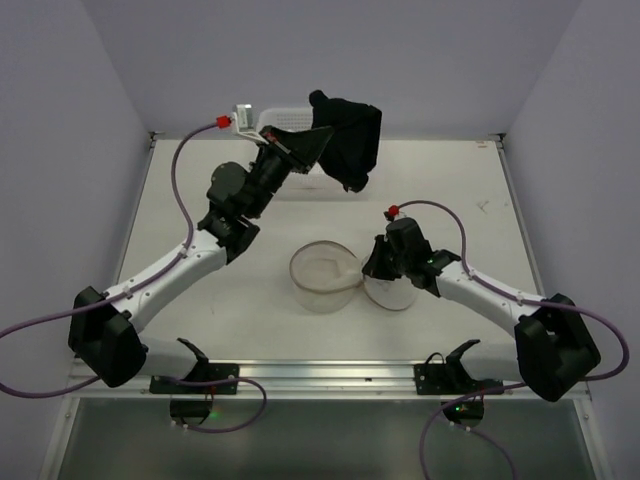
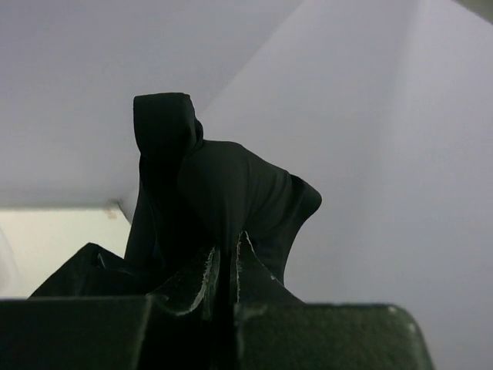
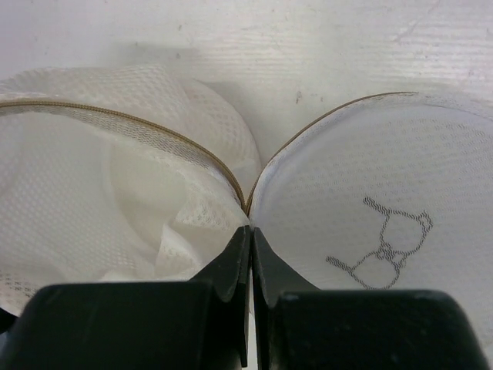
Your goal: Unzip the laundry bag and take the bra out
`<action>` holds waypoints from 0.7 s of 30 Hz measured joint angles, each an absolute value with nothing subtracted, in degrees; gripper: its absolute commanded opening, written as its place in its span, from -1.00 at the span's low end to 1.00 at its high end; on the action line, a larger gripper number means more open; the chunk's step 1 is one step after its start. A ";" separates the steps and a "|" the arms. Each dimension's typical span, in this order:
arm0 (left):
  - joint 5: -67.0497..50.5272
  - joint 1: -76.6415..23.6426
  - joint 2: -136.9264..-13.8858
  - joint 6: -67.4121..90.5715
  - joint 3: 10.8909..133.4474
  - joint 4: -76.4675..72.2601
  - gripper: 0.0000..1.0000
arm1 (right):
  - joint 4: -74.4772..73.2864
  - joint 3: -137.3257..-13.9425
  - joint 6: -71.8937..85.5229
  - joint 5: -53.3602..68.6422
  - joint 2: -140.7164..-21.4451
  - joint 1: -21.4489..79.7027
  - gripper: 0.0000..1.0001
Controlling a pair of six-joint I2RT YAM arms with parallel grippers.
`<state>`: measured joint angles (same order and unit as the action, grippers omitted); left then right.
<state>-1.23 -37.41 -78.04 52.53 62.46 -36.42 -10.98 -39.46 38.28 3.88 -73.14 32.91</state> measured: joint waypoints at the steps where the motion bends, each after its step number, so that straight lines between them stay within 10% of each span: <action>1: -0.14 -36.95 -77.78 50.81 64.31 -35.90 -1.00 | -11.05 -39.13 38.44 3.79 -73.28 32.91 -1.00; 21: 3.07 -28.16 -112.81 37.32 91.05 -37.63 -1.00 | -11.77 -39.03 36.38 7.57 -73.93 32.91 -1.00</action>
<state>3.07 -28.16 -112.81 37.32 91.05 -37.63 -11.77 -39.03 36.38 7.57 -73.93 32.91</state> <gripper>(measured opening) 0.040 0.009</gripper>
